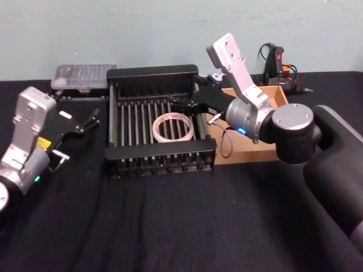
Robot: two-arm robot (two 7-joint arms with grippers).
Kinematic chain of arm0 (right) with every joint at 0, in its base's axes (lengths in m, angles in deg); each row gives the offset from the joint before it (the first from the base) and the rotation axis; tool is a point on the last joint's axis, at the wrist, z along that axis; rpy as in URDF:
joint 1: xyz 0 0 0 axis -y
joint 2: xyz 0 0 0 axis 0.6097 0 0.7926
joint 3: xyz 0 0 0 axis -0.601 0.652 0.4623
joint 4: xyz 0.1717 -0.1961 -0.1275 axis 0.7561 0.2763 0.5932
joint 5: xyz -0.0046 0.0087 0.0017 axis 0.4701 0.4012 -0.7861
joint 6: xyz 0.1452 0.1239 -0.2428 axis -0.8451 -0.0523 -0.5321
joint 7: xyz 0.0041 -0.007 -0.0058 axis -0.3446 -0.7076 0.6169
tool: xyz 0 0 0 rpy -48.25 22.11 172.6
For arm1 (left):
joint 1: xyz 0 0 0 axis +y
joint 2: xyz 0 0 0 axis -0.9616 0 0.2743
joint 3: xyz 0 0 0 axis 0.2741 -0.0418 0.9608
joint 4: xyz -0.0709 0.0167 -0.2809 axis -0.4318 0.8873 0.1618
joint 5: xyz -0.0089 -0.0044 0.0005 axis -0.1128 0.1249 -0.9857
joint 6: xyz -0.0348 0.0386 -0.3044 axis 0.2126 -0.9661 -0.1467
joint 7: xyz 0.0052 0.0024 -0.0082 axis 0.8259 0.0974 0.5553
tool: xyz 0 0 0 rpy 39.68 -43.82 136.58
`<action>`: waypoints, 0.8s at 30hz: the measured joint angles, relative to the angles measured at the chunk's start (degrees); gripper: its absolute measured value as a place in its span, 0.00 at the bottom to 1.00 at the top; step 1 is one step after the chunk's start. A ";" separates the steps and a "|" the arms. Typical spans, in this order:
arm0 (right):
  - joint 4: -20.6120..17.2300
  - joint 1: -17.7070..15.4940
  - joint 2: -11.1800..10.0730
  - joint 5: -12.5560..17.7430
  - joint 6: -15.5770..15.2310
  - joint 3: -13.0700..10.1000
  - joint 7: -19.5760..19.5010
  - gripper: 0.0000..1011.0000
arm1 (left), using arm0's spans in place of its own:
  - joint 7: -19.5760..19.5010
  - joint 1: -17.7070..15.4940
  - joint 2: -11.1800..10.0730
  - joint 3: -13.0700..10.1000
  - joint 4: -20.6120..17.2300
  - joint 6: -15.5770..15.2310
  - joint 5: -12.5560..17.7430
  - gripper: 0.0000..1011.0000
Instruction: Pick up the white tape and place it into the black box , Pick up the silver tape and place it into the brown box.
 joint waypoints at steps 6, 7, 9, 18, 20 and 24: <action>-4.98 -2.82 -2.25 -0.12 -0.79 -1.96 0.44 0.99 | 0.00 0.00 0.00 0.00 0.00 0.00 0.00 0.99; -5.69 -3.27 -2.58 -0.12 -0.90 -2.25 0.47 0.99 | 0.00 0.00 0.00 0.00 0.00 0.00 0.00 0.99; -8.03 -4.72 -3.65 -0.10 -1.21 -3.18 0.47 0.99 | 0.00 0.00 0.00 0.00 0.00 0.00 0.00 0.99; -15.95 -10.71 -6.93 -0.12 -1.09 -7.30 -1.66 0.99 | 0.00 0.00 0.00 0.00 0.00 0.00 0.00 0.99; -17.02 -11.76 -7.29 -0.15 -0.91 -8.12 -2.28 0.99 | 0.00 0.00 0.00 0.00 0.00 0.00 0.00 0.99; -19.20 -14.58 -8.00 -0.64 -0.45 -10.46 -4.28 0.99 | 0.00 0.00 0.00 0.00 0.00 0.00 0.00 0.99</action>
